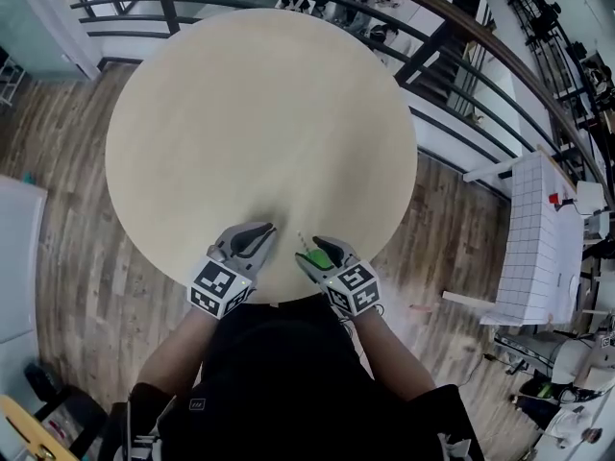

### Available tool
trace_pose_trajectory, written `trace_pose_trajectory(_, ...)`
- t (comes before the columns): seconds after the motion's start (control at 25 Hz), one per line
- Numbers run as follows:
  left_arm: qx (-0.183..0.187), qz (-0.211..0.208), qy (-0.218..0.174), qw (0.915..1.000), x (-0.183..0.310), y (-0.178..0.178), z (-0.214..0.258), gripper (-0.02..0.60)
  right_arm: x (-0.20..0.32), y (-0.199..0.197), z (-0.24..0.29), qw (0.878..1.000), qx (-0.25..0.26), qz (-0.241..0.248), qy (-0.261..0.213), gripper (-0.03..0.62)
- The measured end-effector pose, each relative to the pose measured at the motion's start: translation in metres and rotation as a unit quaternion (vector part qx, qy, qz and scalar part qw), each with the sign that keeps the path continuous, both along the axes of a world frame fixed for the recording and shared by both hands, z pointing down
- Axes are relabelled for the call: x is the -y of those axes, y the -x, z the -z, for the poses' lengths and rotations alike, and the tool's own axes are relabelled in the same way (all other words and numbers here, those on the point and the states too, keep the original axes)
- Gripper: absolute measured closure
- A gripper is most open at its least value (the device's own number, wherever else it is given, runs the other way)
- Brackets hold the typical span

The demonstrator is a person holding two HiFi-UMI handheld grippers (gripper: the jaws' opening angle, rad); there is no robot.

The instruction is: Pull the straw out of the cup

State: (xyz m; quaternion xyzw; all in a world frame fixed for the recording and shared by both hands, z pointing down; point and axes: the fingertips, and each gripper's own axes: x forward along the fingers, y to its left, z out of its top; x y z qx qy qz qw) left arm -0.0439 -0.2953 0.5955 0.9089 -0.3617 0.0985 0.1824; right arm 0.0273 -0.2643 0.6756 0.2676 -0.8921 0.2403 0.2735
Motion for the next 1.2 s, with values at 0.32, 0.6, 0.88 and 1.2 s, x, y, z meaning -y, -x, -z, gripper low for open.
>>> trace_pose_trajectory(0.32,0.003,0.004,0.007,1.0,-0.009,0.009,-0.001,0.548,-0.006,0.005,-0.006,1.0,-0.014,0.002,-0.005,0.381)
trace_pose_trajectory(0.6,0.001,0.011,0.013,0.9999,-0.021,0.02,-0.002,0.548,-0.01,-0.001,-0.013,0.999,-0.05,0.009,-0.016,0.474)
trace_pose_trajectory(0.88,-0.001,0.018,0.018,0.9997,-0.028,0.031,-0.006,0.548,-0.009,-0.006,-0.012,0.997,-0.067,-0.007,-0.031,0.549)
trace_pose_trajectory(1.2,-0.001,0.012,0.019,0.9998,-0.039,0.038,-0.005,0.548,-0.011,-0.015,0.009,0.997,-0.038,-0.051,-0.053,0.553)
